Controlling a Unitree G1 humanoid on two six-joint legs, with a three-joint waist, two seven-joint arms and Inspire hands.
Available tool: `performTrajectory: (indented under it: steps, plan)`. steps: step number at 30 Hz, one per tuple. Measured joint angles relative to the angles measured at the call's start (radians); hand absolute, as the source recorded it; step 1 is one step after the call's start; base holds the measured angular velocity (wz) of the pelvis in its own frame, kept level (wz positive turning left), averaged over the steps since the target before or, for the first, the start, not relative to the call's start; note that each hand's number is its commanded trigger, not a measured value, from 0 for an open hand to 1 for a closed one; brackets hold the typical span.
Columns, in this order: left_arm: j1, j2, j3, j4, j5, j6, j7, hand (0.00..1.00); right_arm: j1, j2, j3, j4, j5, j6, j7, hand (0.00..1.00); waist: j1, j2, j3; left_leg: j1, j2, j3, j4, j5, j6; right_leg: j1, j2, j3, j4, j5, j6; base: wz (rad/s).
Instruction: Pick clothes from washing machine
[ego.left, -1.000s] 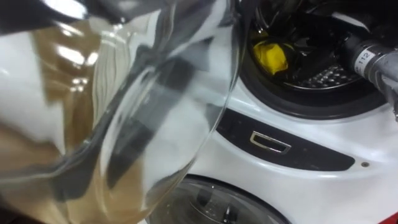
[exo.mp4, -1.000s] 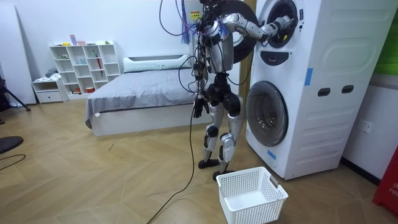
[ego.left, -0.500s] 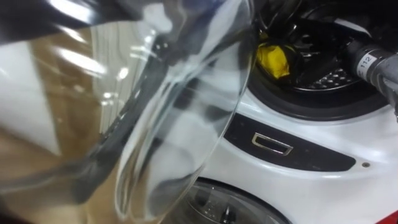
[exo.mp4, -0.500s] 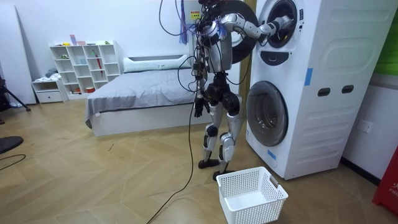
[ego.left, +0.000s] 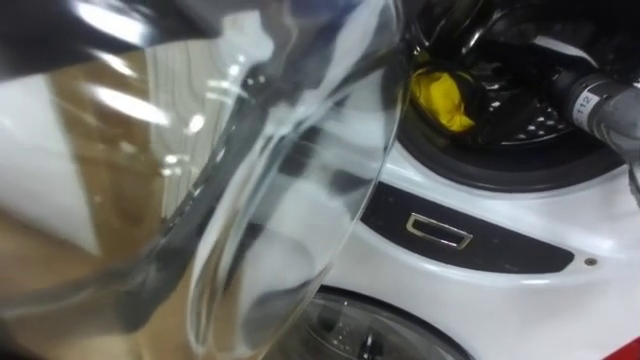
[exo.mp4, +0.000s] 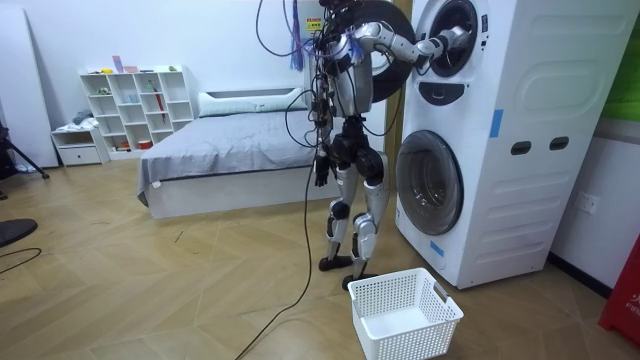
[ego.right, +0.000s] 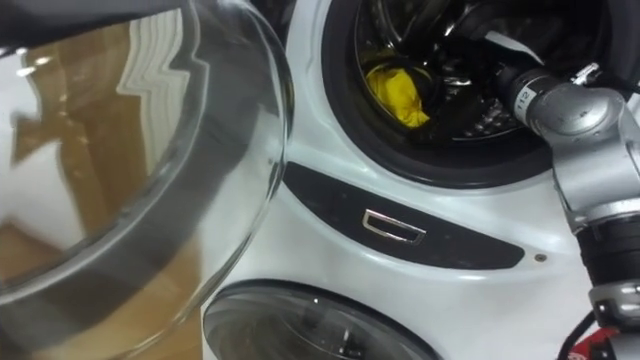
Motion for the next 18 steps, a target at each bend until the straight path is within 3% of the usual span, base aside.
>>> performTrajectory:
  steps: [1,5,6,8,18]
  plan:
    - [0.002,0.003,-0.008,0.004,0.001,-0.012,0.0,0.0,0.0,0.0,0.003,-0.001,0.0,0.0,0.0,0.0,0.019,-0.005,0.0045,0.007,0.002,0.011,-0.005,0.0,0.0,0.001,0.003,0.009,0.001,0.0,0.0,-0.29]
    - [-0.015,0.018,-0.025,0.013,0.001,-0.028,0.0,0.0,-0.003,0.0,0.027,-0.002,0.0,-0.004,0.0,0.0,0.027,-0.018,0.0131,0.014,0.01,0.025,-0.01,-0.001,-0.001,0.001,0.01,0.025,0.0,0.001,-0.002,-0.13]
    - [-0.019,0.021,-0.033,0.021,0.001,-0.032,0.0,0.0,-0.008,0.0,0.035,-0.002,0.0,-0.004,-0.001,0.08,0.028,-0.018,0.0139,0.014,0.011,0.027,-0.01,-0.002,-0.002,0.001,0.01,0.024,0.0,0.001,-0.002,-0.05]
    - [-0.021,0.027,-0.047,0.031,0.002,-0.036,0.0,0.0,-0.02,0.0,0.06,-0.005,0.0,-0.004,-0.001,1.0,0.028,-0.016,0.0152,0.014,0.013,0.031,-0.012,-0.002,-0.002,0.0,0.011,0.024,-0.002,0.002,-0.003,-0.06]
    - [-0.027,0.037,-0.068,0.043,0.006,-0.035,0.0,0.0,-0.017,-0.002,0.116,-0.035,0.004,0.007,0.032,1.0,0.036,-0.011,0.0195,0.022,0.015,0.042,-0.017,-0.004,-0.005,0.001,0.017,0.036,-0.002,0.004,-0.007,-0.05]
